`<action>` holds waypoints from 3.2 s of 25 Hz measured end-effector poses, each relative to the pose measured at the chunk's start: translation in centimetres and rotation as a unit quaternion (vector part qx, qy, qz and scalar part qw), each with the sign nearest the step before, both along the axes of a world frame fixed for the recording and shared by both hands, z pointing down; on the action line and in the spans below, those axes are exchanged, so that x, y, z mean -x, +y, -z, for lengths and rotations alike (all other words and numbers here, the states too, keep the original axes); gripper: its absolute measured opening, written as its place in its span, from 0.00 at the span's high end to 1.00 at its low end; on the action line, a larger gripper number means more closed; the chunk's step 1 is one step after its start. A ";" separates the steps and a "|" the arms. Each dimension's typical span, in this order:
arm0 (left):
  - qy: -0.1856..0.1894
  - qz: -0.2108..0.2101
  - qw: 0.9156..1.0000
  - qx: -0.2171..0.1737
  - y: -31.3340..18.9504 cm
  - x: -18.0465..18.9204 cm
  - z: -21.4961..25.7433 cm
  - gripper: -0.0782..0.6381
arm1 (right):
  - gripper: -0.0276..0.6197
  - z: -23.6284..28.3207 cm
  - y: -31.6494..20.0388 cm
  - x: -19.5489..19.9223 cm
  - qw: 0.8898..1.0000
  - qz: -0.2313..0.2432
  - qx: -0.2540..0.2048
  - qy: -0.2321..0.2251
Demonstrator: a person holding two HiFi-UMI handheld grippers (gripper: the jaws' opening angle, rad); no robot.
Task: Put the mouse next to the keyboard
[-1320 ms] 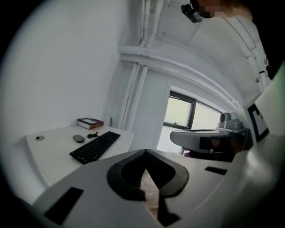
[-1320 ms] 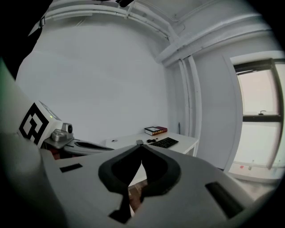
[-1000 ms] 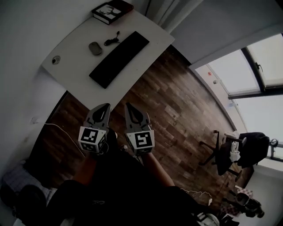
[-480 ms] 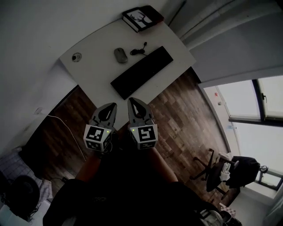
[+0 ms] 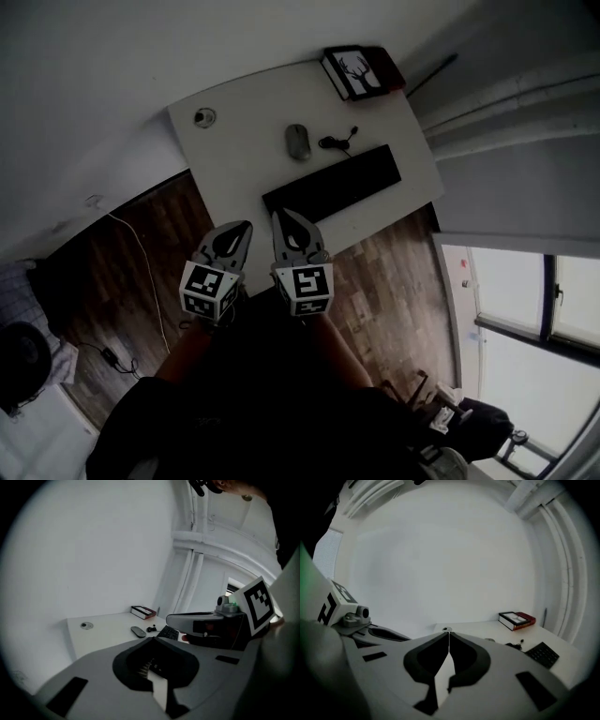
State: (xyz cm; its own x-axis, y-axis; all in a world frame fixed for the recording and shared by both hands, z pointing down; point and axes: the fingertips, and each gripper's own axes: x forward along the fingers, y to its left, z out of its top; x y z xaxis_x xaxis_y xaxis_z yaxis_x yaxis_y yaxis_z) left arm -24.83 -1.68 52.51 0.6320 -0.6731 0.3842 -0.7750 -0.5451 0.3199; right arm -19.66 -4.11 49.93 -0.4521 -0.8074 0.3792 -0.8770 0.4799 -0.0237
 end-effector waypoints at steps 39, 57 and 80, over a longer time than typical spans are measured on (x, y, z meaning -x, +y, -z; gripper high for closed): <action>-0.085 0.085 0.988 0.100 -9.0 -1.6 -5.1 0.89 | 0.54 -18.5 -20.4 -7.3 0.947 -0.061 0.306 0.072; -0.063 0.109 0.989 0.083 -9.1 -1.9 -3.3 0.89 | 0.47 -19.6 -21.0 -6.7 0.928 -0.004 0.346 0.137; -0.027 0.060 0.995 0.072 -4.3 -0.6 -3.7 0.89 | 0.48 -11.6 -10.6 -3.7 0.959 0.044 0.262 0.095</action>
